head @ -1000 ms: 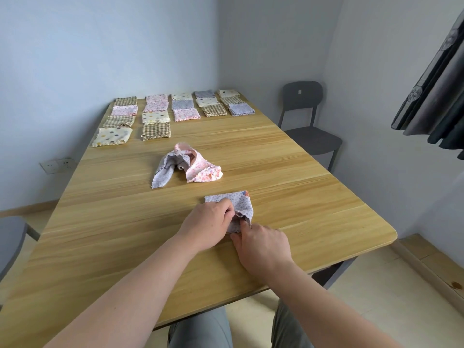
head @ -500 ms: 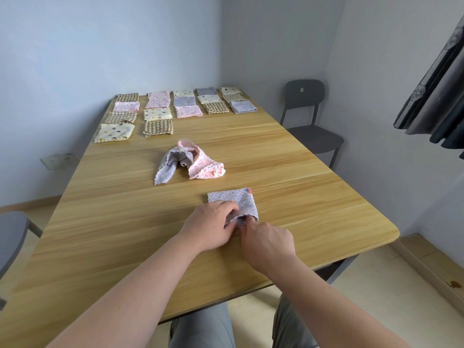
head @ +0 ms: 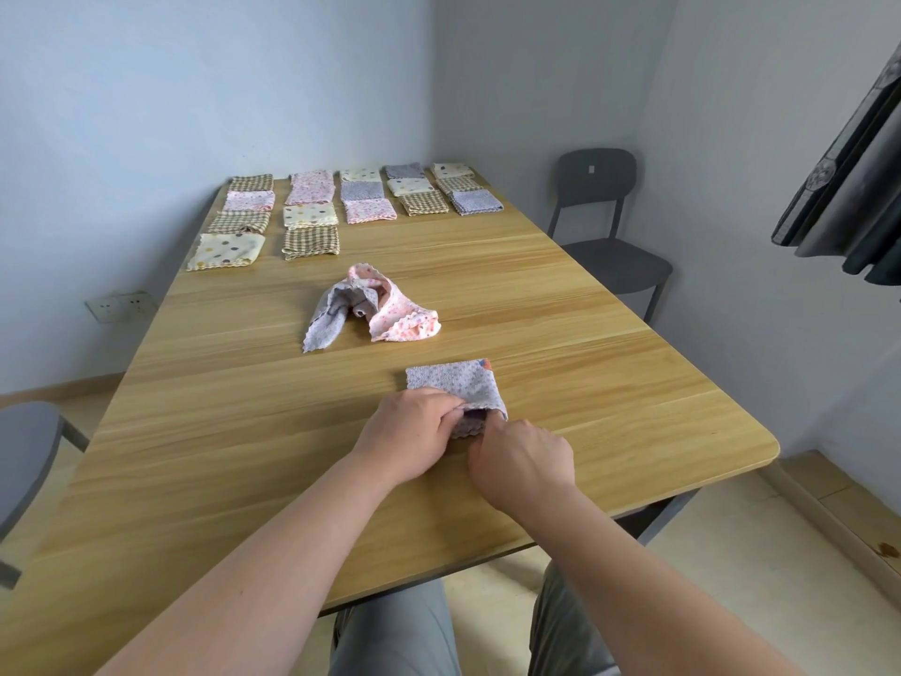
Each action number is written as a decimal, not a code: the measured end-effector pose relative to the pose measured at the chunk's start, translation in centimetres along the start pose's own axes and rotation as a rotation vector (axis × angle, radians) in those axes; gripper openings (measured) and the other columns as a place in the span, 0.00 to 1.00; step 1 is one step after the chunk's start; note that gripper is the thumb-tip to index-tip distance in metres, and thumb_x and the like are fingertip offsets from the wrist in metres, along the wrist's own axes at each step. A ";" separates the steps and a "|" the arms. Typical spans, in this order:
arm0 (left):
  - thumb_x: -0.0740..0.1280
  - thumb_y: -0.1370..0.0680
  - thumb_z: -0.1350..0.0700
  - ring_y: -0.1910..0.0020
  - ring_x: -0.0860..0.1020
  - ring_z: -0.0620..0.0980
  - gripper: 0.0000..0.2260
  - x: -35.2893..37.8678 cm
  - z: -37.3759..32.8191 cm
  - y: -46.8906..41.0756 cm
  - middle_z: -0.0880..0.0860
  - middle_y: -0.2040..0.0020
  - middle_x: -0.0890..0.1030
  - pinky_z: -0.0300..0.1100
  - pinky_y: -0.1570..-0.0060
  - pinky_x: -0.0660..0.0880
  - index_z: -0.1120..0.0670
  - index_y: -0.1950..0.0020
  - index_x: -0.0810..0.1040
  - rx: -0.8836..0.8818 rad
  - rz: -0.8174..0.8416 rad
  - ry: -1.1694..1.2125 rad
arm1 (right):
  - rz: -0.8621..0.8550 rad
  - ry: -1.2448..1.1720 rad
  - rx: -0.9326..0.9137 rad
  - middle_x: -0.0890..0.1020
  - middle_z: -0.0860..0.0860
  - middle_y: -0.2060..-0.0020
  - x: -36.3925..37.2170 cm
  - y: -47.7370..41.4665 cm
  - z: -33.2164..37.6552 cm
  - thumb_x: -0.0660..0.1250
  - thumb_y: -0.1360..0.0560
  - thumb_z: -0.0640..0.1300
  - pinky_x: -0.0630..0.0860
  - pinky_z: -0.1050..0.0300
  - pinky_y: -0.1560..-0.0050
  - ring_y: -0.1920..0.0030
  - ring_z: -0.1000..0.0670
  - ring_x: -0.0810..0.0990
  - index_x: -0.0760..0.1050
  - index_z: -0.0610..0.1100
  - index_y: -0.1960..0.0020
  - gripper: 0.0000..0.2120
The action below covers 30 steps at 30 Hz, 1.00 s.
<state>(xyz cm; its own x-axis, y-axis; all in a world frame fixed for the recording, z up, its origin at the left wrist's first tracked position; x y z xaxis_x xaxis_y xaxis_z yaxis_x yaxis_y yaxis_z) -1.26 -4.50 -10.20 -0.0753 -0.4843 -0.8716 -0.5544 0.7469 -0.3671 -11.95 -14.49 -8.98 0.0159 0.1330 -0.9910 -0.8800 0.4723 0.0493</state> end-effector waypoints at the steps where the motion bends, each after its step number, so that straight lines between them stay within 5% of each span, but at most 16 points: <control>1: 0.63 0.17 0.53 0.49 0.82 0.51 0.11 0.1 0.0 0.0 0.49 0.46 0.85 0.46 0.51 0.77 0.51 0.40 0.84 -0.013 -0.001 -0.005 | -0.001 -0.028 0.020 0.81 0.48 0.51 0.0 0.1 -0.1 0.53 0.18 0.48 0.67 0.54 0.63 0.58 0.44 0.78 0.72 0.45 0.41 0.13; 8: 0.58 0.15 0.53 0.59 0.79 0.54 0.11 0.6 -0.7 -0.3 0.49 0.56 0.79 0.45 0.64 0.62 0.53 0.51 0.78 -0.066 -0.047 -0.095 | -0.001 -0.150 0.059 0.80 0.48 0.49 -0.6 0.2 -0.9 0.57 0.19 0.51 0.69 0.53 0.61 0.55 0.44 0.77 0.71 0.49 0.38 0.13; 14: 0.58 0.15 0.56 0.57 0.80 0.60 0.10 1.0 -0.5 0.0 0.53 0.51 0.82 0.49 0.62 0.70 0.56 0.45 0.79 -0.106 -0.069 -0.046 | 0.024 -0.134 0.081 0.77 0.48 0.48 -0.8 0.5 -0.9 0.58 0.19 0.51 0.69 0.53 0.61 0.57 0.44 0.76 0.74 0.50 0.38 0.13; 22: 0.60 0.15 0.55 0.56 0.80 0.59 0.10 0.5 -0.7 0.1 0.52 0.52 0.82 0.44 0.62 0.62 0.54 0.44 0.80 -0.114 -0.135 -0.016 | 0.116 -0.059 0.025 0.68 0.45 0.42 -0.6 0.5 0.7 0.55 0.20 0.43 0.70 0.53 0.62 0.61 0.45 0.71 0.66 0.50 0.28 0.20; 30: 0.65 0.18 0.58 0.60 0.81 0.54 0.06 1.0 -0.7 0.7 0.49 0.54 0.82 0.43 0.66 0.71 0.55 0.48 0.83 -0.035 -0.102 -0.022 | 0.077 -0.095 0.097 0.67 0.47 0.42 0.1 0.2 -1.6 0.54 0.17 0.50 0.67 0.55 0.67 0.65 0.49 0.70 0.75 0.46 0.38 0.15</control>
<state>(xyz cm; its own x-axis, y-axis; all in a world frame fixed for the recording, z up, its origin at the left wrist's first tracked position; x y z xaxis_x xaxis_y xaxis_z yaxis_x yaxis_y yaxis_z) -2.29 -4.80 -11.13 0.0008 -0.5468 -0.8373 -0.5871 0.6775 -0.4430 -12.92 -15.76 -9.32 -0.0011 0.2517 -0.9678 -0.8303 0.5391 0.1411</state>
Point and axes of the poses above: each hand's wrist, its own y-axis away from the middle knuckle, its own x-axis out of the palm, z = x × y, the point moved 4 cm from there along -y, towards the middle knuckle
